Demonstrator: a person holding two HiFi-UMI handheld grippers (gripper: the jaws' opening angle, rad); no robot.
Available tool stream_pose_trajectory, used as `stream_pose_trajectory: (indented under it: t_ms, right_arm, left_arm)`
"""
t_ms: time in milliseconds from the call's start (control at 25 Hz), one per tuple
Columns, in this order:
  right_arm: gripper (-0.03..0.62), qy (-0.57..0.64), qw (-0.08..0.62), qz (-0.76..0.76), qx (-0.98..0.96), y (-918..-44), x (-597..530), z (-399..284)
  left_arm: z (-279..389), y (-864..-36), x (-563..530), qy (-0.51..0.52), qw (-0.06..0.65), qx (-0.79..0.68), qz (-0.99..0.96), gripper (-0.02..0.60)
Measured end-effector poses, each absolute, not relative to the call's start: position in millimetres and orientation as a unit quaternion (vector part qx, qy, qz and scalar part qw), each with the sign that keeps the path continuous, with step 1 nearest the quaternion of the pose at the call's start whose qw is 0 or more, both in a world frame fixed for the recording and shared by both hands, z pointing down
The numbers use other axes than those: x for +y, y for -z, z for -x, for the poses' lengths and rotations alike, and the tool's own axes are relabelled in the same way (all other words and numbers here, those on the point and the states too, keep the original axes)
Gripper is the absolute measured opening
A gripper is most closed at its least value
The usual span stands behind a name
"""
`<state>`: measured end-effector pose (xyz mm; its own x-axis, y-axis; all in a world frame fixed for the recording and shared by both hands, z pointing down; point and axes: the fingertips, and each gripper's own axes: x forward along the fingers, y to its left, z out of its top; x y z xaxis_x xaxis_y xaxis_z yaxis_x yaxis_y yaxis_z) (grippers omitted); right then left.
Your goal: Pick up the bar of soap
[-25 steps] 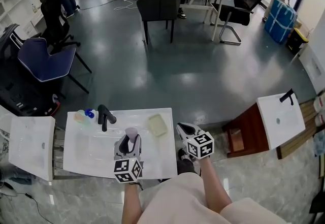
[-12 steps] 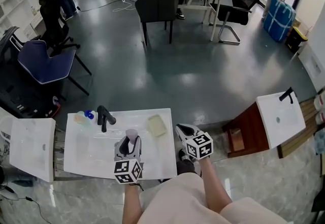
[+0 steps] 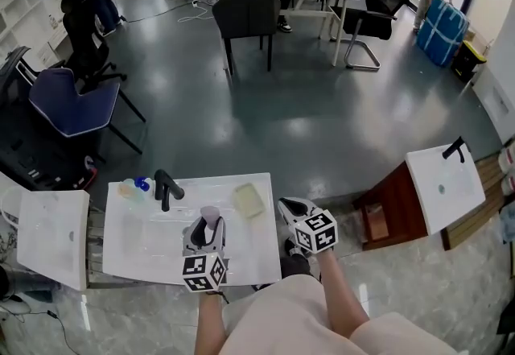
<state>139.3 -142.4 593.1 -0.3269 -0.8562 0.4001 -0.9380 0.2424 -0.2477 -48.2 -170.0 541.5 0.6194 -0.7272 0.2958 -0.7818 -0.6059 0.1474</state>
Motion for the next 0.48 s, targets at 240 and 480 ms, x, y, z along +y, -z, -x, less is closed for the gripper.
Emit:
stream_pose_trajectory:
  t_ms: [240, 480]
  right_arm:
    - [0.006, -0.220, 0.089, -0.575, -0.783, -591.5, -143.0, -141.1]
    - [0.006, -0.218, 0.088, -0.572, -0.786, -588.6, -143.2, -137.4]
  left_arm:
    - [46.7, -540.1, -169.7, -0.102, 0.130, -0.423, -0.891, 0.179]
    - [46.8, -538.2, -170.8, -0.096, 0.130, -0.422, -0.892, 0.179]
